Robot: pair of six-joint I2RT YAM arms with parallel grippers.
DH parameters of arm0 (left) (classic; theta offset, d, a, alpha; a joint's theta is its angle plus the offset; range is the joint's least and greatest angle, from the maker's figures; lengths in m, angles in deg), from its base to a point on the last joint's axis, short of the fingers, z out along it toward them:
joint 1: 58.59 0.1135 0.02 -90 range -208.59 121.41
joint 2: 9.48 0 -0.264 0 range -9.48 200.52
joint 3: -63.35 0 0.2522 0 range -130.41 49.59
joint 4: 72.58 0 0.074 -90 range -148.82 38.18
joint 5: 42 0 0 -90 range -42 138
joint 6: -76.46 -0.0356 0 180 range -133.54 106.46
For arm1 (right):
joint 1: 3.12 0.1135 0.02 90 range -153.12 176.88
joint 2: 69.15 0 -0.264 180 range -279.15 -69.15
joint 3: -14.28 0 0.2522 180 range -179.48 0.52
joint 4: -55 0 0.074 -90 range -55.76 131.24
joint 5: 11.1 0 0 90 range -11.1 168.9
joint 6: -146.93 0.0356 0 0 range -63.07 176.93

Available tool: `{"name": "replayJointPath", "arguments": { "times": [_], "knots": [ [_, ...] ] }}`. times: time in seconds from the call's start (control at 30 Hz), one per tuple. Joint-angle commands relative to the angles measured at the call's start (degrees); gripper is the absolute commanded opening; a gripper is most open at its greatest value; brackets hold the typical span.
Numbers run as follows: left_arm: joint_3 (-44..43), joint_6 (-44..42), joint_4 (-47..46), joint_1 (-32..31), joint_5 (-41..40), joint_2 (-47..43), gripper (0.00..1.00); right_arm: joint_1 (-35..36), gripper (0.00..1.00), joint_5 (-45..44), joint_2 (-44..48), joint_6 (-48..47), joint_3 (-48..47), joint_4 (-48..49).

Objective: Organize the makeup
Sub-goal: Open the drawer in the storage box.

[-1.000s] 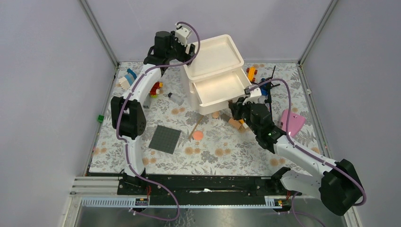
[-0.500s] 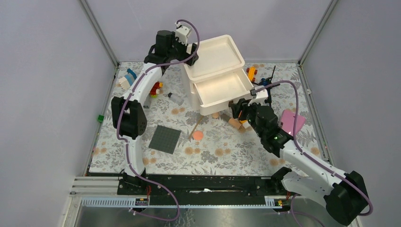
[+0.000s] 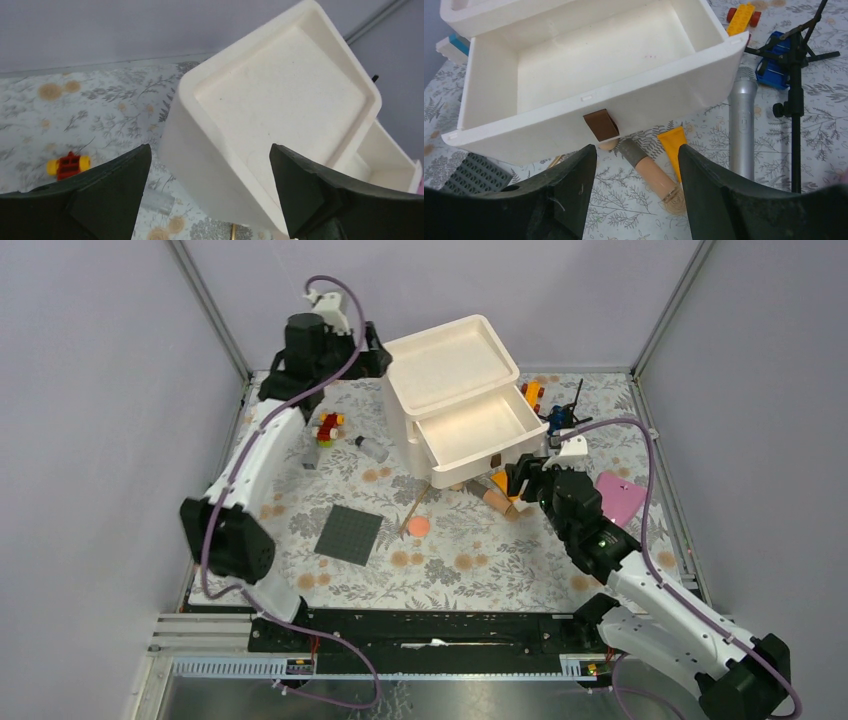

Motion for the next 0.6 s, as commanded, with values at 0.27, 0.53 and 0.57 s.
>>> {"name": "replayJointPath", "arguments": {
  "times": [0.27,0.53,0.57],
  "knots": [
    [38.7,21.3,-3.75,-1.29,-15.67,-30.68,0.99,0.39,0.7,-6.62,5.88,4.42,-2.64,-9.85],
    [57.16,21.17,-5.22,-9.16,-17.25,-39.46,0.94,0.36,0.7,-6.75,8.94,6.1,0.38,-10.31],
    [58.62,21.18,-6.11,-10.75,-17.51,-39.57,0.92,0.37,0.71,-6.76,9.03,6.23,0.73,-10.35]
  ]
}}
